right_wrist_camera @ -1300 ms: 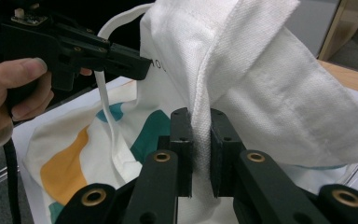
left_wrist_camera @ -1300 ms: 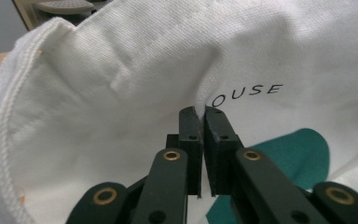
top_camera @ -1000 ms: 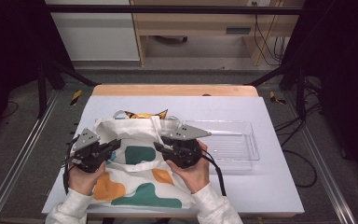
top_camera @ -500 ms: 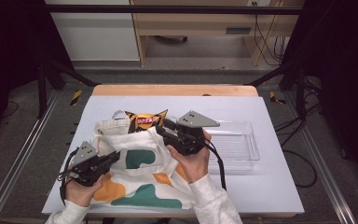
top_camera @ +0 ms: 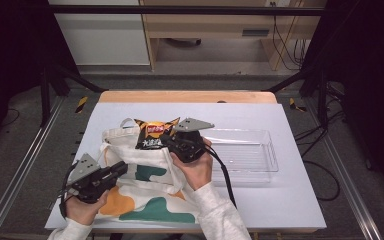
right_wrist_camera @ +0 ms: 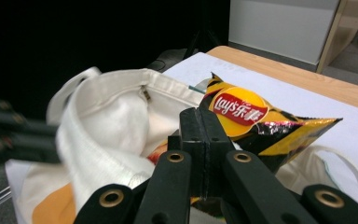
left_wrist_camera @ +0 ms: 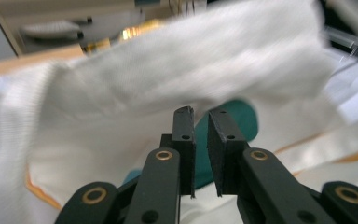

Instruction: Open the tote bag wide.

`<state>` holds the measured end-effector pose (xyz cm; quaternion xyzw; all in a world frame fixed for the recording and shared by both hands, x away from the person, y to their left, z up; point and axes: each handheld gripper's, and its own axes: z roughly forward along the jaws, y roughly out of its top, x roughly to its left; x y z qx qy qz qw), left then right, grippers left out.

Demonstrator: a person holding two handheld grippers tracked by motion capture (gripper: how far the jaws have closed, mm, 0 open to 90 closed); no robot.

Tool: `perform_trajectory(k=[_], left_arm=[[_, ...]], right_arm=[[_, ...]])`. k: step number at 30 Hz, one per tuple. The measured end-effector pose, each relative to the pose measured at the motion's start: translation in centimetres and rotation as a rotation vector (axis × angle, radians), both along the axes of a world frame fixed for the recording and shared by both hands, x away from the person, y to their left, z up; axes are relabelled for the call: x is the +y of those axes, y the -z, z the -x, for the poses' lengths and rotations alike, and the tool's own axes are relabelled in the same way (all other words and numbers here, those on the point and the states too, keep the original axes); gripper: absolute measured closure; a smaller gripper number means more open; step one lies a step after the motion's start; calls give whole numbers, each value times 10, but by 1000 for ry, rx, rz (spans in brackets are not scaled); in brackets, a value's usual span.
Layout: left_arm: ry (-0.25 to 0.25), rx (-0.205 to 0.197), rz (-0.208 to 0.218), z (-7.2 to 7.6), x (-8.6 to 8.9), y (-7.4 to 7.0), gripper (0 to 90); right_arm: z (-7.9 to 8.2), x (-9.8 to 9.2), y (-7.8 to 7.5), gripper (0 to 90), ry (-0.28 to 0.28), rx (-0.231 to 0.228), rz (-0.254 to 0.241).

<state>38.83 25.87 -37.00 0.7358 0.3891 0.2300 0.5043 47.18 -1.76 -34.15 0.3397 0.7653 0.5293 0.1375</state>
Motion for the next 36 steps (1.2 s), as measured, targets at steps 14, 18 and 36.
perform_trajectory(k=[14, 18, 36], left_arm=[[-63, 83, 2, -50, 12, -14, 803], [-62, 170, -78, -55, 14, 12, 815], [-47, 275, -183, -27, 23, 60, 829]], right_arm=[[28, 4, 26, 894, -56, 20, 57], [36, 2, 38, 900, -70, 38, 46], [58, -5, 90, 900, -75, 123, 34]])
